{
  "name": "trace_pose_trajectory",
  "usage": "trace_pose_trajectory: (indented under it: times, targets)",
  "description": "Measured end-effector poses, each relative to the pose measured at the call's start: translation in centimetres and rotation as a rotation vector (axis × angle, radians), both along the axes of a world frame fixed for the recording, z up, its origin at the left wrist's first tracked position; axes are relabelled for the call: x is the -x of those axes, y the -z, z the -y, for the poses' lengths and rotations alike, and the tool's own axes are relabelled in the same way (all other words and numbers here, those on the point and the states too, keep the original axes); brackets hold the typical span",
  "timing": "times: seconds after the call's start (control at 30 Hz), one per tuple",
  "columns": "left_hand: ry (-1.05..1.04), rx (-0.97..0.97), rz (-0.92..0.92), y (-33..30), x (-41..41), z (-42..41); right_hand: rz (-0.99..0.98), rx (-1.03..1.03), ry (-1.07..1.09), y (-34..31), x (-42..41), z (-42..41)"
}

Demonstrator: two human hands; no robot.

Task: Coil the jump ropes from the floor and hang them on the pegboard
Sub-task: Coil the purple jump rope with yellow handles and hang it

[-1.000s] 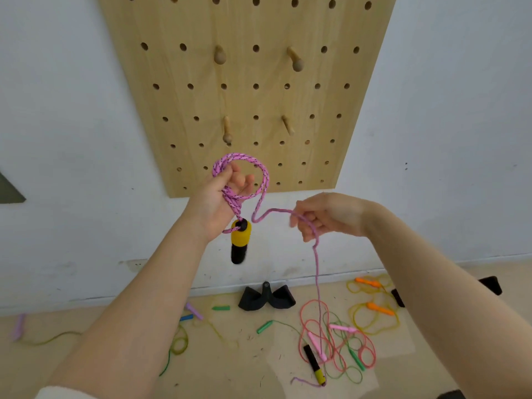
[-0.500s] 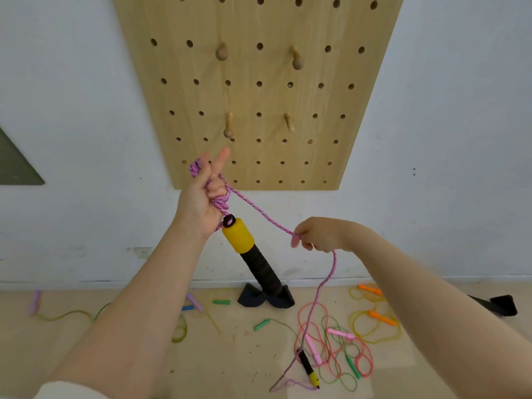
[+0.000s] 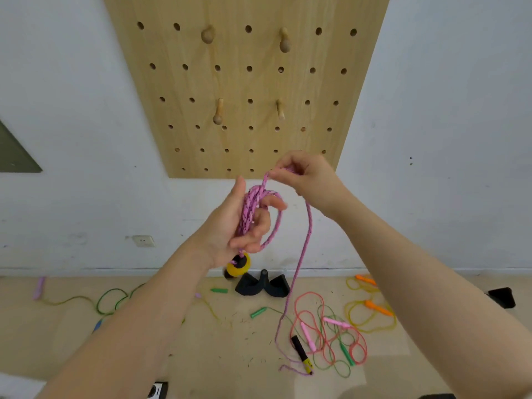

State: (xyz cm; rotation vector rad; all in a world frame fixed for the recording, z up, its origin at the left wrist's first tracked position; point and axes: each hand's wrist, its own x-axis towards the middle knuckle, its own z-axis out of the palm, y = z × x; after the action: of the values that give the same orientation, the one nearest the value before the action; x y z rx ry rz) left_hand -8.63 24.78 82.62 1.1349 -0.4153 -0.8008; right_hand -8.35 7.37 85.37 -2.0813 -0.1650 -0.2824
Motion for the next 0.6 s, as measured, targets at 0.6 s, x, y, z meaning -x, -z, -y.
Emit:
trace_pose_trajectory:
  times: [0.6]
  targets:
    - [-0.517,-0.407,0.321,4.8,-3.9,0.8,-0.223,0.188,-0.384,-2.7,4.1,0.9]
